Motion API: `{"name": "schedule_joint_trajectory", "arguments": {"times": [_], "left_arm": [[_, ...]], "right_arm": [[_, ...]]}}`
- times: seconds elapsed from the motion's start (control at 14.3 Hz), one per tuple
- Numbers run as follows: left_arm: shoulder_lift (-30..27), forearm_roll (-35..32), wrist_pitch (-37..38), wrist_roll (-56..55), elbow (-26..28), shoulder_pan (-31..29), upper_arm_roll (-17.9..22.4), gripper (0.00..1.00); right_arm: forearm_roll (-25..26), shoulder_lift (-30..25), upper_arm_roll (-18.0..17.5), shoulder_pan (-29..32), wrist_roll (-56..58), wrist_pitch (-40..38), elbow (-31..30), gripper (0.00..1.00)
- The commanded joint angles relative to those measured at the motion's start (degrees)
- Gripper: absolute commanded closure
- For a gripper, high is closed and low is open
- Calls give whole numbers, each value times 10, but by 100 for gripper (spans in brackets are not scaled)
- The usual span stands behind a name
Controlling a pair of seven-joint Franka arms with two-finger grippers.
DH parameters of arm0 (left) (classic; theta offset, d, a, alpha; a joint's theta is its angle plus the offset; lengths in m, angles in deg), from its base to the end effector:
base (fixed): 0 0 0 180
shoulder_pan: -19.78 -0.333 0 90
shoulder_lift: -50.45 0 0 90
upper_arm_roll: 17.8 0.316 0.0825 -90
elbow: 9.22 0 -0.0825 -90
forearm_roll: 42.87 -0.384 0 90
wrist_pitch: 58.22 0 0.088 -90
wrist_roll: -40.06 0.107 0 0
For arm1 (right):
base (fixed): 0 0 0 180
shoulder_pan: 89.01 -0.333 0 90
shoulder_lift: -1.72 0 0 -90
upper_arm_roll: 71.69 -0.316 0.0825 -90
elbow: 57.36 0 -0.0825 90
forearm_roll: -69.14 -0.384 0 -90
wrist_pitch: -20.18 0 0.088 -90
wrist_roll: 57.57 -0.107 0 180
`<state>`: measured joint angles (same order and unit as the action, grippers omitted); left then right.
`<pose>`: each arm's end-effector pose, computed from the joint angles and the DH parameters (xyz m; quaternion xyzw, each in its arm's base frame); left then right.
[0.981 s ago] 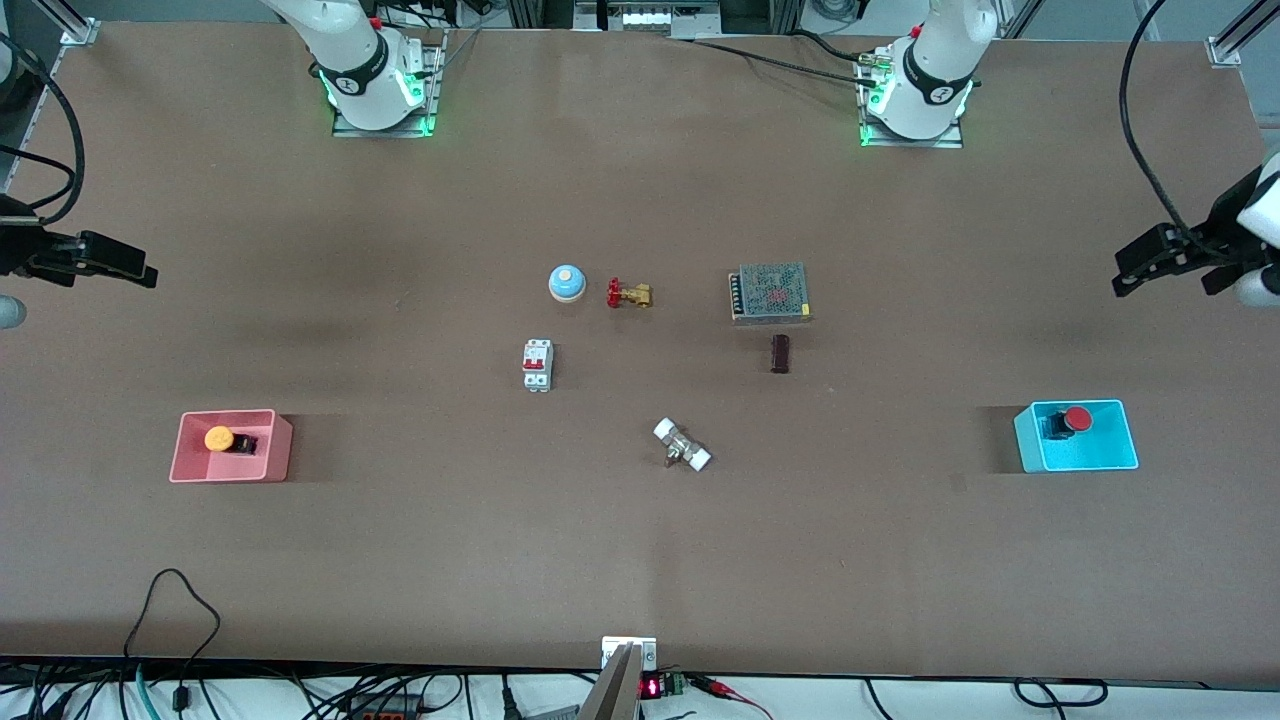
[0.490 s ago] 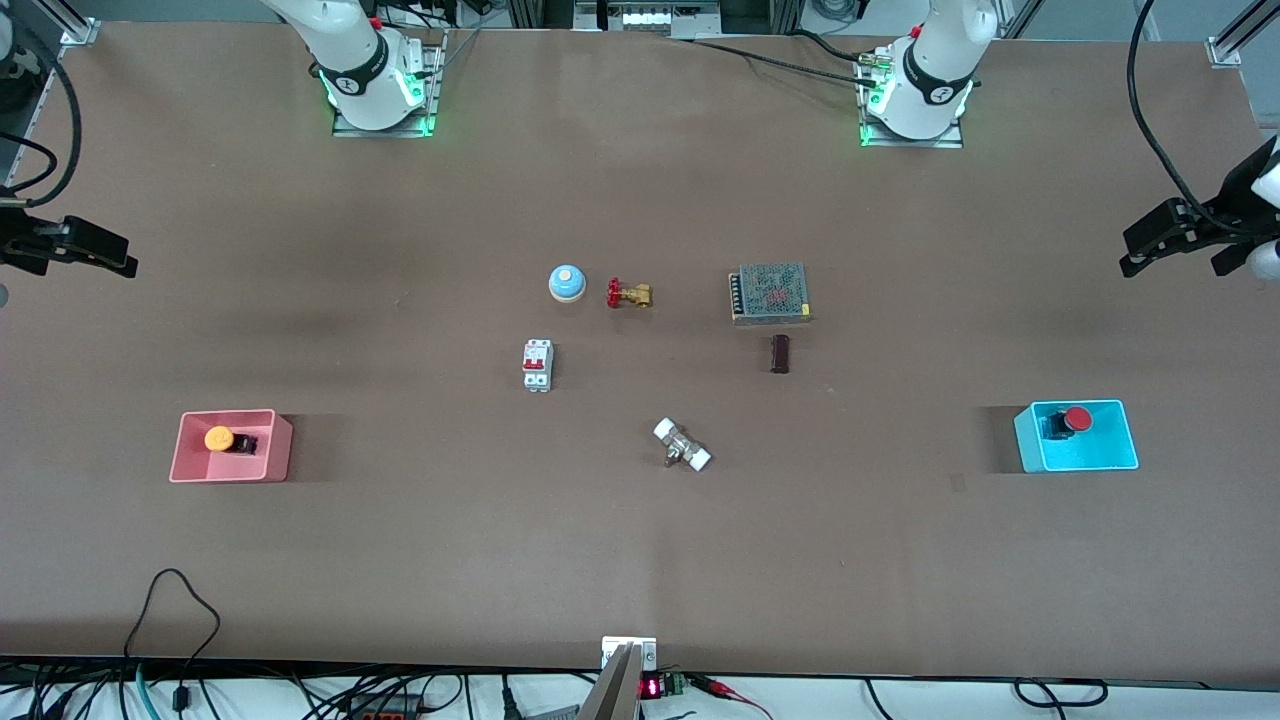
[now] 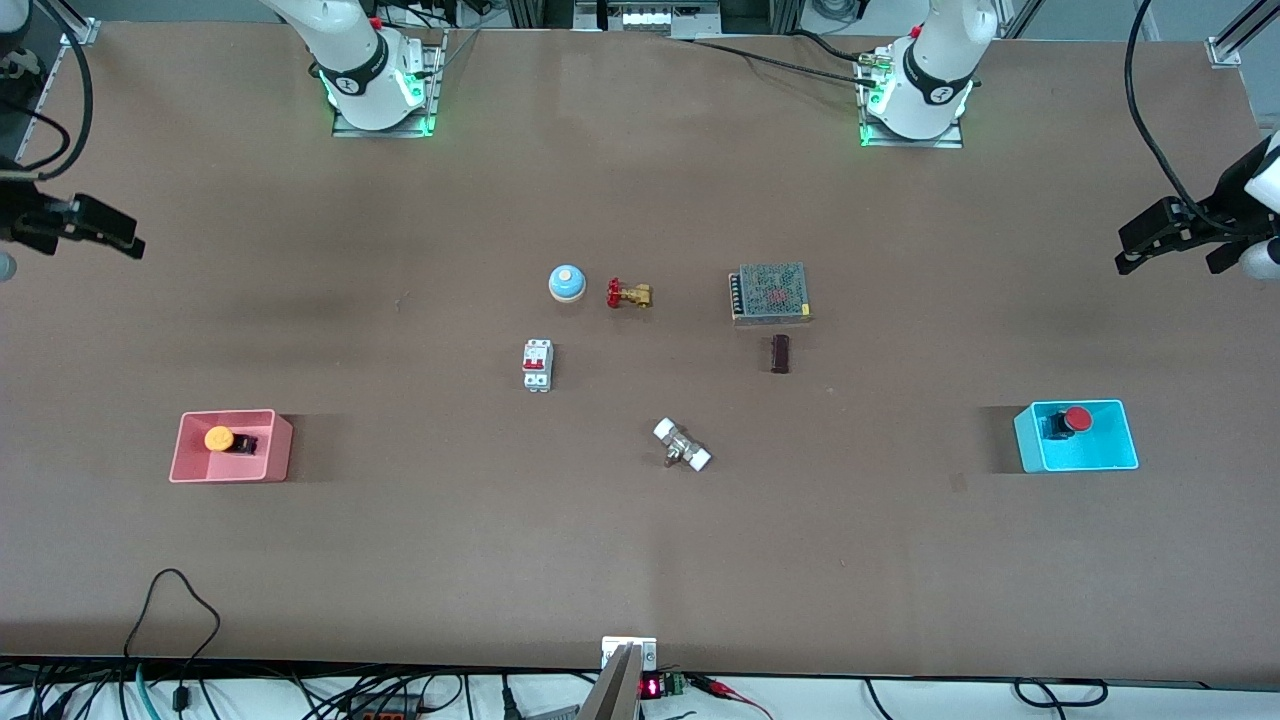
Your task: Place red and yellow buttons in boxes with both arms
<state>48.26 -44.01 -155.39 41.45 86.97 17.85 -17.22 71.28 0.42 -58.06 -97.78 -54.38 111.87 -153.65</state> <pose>0.5524 0.0262 0.6055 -0.9995 -0.0088 -0.0273 0.0106 0.5445 -0.0515 0.5874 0.9994 -0.0134 -0.0302 0.0139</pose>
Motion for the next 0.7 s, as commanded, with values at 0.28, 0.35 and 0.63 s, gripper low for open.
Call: {"name": "schedule_joint_trajectory", "arguments": {"times": [0.28,0.35,0.63], "left_arm": [[-12,11,6,5,9,3,3,0],[-12,11,7,5,9,3,3,0],[-12,11,14,5,4,3,3,0]], "right_arm": [[7,-25,-3,1,-7,-5,-7,0],[7,-18,-3,2,-5,-4,3,0],[8,-9,-4,-1,-6,-5,13,0]]}}
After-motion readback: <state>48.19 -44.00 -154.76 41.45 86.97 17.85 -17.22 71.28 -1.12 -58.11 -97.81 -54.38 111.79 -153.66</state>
